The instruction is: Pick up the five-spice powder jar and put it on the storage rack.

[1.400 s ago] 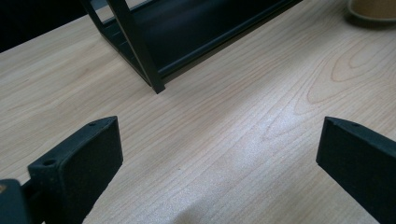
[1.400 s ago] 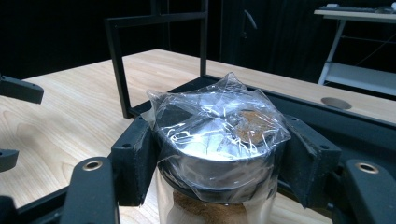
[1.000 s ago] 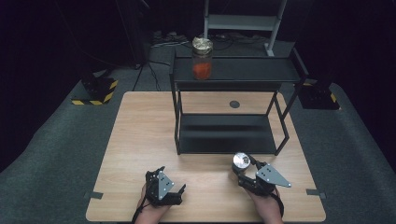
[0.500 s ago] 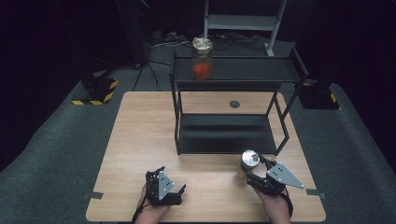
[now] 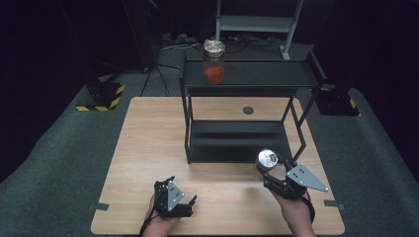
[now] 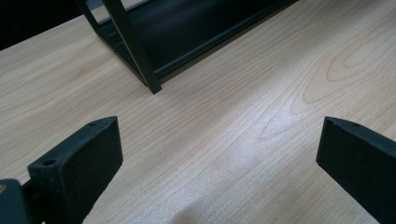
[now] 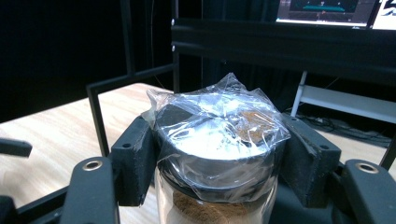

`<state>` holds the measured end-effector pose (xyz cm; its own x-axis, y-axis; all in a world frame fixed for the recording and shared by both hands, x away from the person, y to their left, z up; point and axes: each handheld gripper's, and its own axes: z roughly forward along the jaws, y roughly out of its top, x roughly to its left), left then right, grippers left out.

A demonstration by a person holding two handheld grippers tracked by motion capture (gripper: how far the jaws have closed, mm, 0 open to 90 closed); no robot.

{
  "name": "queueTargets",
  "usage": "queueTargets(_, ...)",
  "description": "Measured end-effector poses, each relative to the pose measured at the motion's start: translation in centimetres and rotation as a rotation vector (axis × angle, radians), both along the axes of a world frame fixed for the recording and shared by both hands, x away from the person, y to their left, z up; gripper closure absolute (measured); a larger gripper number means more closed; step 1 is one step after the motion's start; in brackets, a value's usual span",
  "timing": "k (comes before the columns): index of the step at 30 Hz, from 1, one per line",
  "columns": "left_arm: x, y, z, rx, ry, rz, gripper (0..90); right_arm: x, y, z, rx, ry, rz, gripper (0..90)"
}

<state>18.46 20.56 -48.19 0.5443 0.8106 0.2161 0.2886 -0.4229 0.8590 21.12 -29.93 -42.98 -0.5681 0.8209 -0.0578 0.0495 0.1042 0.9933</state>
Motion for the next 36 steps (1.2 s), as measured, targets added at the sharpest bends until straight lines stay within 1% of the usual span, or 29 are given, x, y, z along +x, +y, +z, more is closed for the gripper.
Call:
queueTargets(3, 0.0, 0.0, 0.0, 0.002, -0.001, 0.0, 0.7, 0.2, 0.2, 0.7, 0.007, -0.006, -0.003, 33.7)
queueTargets(4, -0.1, 0.0, 0.0, 0.004, -0.002, -0.003, 0.7, 0.2, 0.2, 0.7, 0.007, -0.006, -0.003, 33.7)
queueTargets(6, -0.1, 0.0, 0.0, 0.004, -0.004, -0.009, 0.7, 0.6, 0.4, 1.4, 0.006, -0.013, -0.003, 33.7)
queueTargets(8, 0.0, 0.2, 0.0, -0.005, -0.002, -0.01, 0.7, 0.8, 0.4, 1.9, 0.011, -0.014, 0.0, 33.8)
queueTargets(9, 0.0, 0.2, 0.0, -0.005, -0.002, -0.01, 0.7, 0.8, 0.4, 1.9, 0.011, -0.014, 0.0, 33.8)
queueTargets(11, 0.1, 0.3, 0.0, -0.015, 0.003, -0.008, 0.7, 1.0, 0.5, 2.7, 0.007, -0.026, -0.004, 33.8)
queueTargets(16, 0.2, 0.6, 0.0, -0.03, 0.008, -0.008, 0.7, 1.5, 0.2, 3.8, 0.026, -0.027, -0.008, 33.8)
queueTargets(17, 0.2, 0.6, 0.0, -0.03, 0.008, -0.008, 0.7, 1.5, 0.2, 3.8, 0.026, -0.027, -0.008, 33.8)
queueTargets(18, 0.2, 0.6, 0.0, -0.031, 0.011, -0.009, 0.7, 1.7, 0.0, 4.3, 0.028, -0.031, -0.009, 33.8)
queueTargets(19, 0.2, 0.6, 0.0, -0.031, 0.011, -0.009, 0.7, 1.7, 0.0, 4.3, 0.028, -0.031, -0.009, 33.8)
queueTargets(21, 0.2, 0.6, 0.0, -0.027, 0.011, -0.014, 0.7, 1.9, -0.2, 5.0, 0.028, -0.037, -0.011, 33.8)
queueTargets(33, 0.3, 0.7, 0.0, -0.029, 0.013, -0.017, 0.7, 2.3, -0.4, 8.1, 0.026, -0.08, -0.021, 33.8)
queueTargets(35, 0.3, 0.7, 0.0, -0.029, 0.013, -0.017, 0.7, 2.3, -0.4, 8.3, 0.025, -0.083, -0.021, 33.8)
queueTargets(36, 0.3, 0.7, 0.0, -0.029, 0.012, -0.018, 0.7, 2.3, -0.3, 8.9, 0.021, -0.092, -0.024, 33.8)
